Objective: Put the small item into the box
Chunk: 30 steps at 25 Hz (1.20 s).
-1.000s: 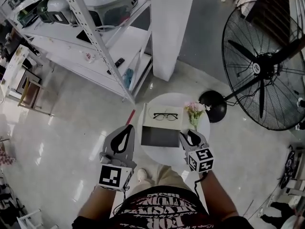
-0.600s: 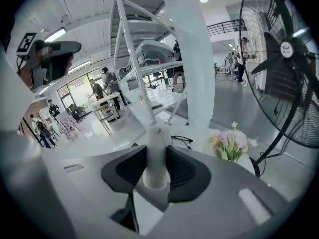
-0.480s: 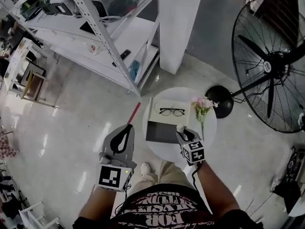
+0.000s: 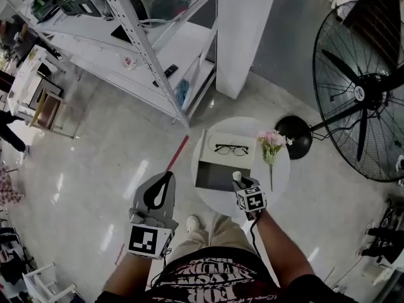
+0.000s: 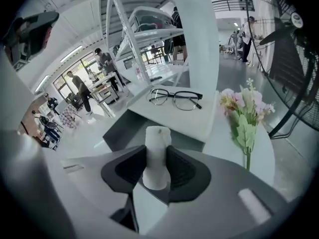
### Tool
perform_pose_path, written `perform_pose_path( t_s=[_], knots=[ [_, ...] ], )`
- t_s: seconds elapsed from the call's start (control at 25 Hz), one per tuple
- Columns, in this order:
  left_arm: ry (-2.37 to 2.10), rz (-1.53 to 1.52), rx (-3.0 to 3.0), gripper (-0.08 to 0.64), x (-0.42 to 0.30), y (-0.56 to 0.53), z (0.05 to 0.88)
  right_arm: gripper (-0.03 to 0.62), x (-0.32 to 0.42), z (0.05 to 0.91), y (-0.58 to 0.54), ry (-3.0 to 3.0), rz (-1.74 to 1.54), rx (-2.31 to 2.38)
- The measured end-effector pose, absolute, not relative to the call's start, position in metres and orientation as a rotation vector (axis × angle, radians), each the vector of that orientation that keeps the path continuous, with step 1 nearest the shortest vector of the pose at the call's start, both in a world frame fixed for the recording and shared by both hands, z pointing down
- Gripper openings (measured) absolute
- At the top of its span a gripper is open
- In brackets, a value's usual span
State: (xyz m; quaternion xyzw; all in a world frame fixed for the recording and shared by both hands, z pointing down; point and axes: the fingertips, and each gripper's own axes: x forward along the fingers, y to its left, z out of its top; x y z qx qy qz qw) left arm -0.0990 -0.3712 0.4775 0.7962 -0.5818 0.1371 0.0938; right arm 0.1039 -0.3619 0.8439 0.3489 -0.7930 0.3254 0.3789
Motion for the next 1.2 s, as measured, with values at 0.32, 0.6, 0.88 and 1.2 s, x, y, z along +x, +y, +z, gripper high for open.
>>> perform_pose_path(
  t_s=[0.32, 0.6, 0.88, 1.2],
  knots=[
    [-1.721, 0.403, 2.377, 0.0, -0.098, -0.357, 0.474, 0.162, 0.1, 0.87, -0.356, -1.974, 0.844, 0.866],
    [-1.719, 0.369, 2.431, 0.0, -0.097, -0.346, 0.455, 0.218, 0.1, 0.844, -0.352, -2.04, 0.813, 0.918],
    [-1.681, 0.33, 2.493, 0.0, -0.091, -0.326, 0.443, 0.197, 0.104, 0.786, -0.335, -2.176, 0.781, 1.002],
    [-1.626, 0.267, 2.522, 0.0, -0.096, -0.303, 0.417, 0.048, 0.113, 0.684, -0.31, -2.287, 0.591, 1.265]
  ],
)
